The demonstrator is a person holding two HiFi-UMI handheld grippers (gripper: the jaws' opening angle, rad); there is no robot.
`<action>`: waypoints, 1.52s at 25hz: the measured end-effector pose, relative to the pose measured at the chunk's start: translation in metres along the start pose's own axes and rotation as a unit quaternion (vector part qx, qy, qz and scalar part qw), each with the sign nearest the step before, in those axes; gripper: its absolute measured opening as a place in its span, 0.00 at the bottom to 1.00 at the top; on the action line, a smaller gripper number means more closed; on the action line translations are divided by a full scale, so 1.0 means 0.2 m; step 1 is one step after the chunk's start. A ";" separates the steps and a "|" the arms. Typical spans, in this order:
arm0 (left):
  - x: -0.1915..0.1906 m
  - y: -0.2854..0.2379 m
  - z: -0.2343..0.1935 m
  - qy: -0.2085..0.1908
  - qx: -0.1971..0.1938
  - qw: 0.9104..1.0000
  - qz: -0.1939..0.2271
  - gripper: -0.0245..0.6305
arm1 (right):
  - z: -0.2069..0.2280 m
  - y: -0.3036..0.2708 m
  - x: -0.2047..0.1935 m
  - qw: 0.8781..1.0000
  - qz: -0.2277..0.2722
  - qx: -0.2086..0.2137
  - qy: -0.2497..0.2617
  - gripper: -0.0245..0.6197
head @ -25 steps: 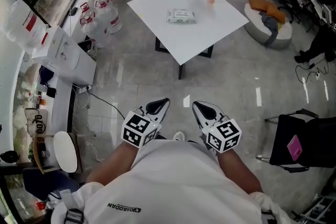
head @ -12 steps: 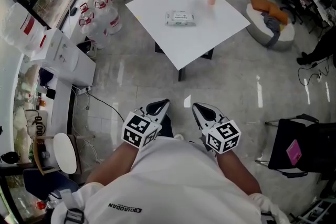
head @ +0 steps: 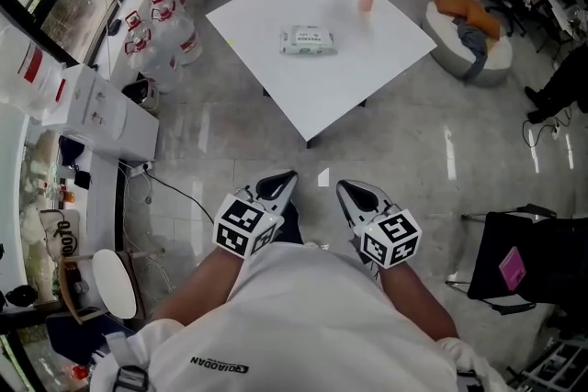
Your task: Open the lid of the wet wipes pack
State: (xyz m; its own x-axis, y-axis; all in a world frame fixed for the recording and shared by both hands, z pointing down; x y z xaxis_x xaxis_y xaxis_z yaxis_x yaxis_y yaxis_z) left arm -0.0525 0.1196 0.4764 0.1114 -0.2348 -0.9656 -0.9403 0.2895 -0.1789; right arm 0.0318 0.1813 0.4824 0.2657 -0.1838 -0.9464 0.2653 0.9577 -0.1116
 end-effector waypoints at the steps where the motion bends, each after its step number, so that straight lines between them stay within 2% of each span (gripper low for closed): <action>1: 0.01 -0.03 -0.04 0.001 -0.001 1.000 -0.001 0.05 | 0.03 -0.04 0.01 1.000 -0.002 -0.001 -0.001 0.05; 6: 0.07 -0.17 -0.25 0.002 -0.002 1.000 -0.002 0.05 | 0.16 -0.27 0.08 1.000 -0.010 -0.001 0.003 0.05; 18: 0.40 -0.51 -0.83 -0.012 -0.019 1.000 0.020 0.05 | 0.43 -0.89 0.37 1.000 0.000 -0.022 0.021 0.05; 25: 0.44 -0.64 -1.12 -0.024 -0.038 0.999 0.014 0.05 | 0.56 -1.17 0.42 0.998 0.000 -0.047 0.029 0.05; 33: 0.47 -0.72 -1.31 -0.016 -0.054 0.998 0.011 0.05 | 0.61 -1.31 0.42 0.997 -0.019 -0.066 0.030 0.05; 38: 0.46 -0.73 -1.38 -0.002 -0.041 0.999 0.011 0.05 | 0.67 -1.37 0.45 0.997 -0.023 -0.071 0.027 0.05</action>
State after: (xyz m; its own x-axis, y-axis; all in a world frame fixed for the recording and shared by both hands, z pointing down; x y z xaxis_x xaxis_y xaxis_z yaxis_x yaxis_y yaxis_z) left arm 0.0064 -0.2007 0.4653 0.0908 -0.2248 -0.9702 -0.9658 0.2178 -0.1408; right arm 0.1075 -0.1272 0.4688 0.2042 -0.2197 -0.9540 0.1407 0.9710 -0.1935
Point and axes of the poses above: the fingertips, and each gripper's own axes: y backward along the fingers, z to its right, x out of its top, the point moved 1 cm from there along y, backward along the fingers, and after that the axes turned 15 degrees about z, right-handed, at the moved point
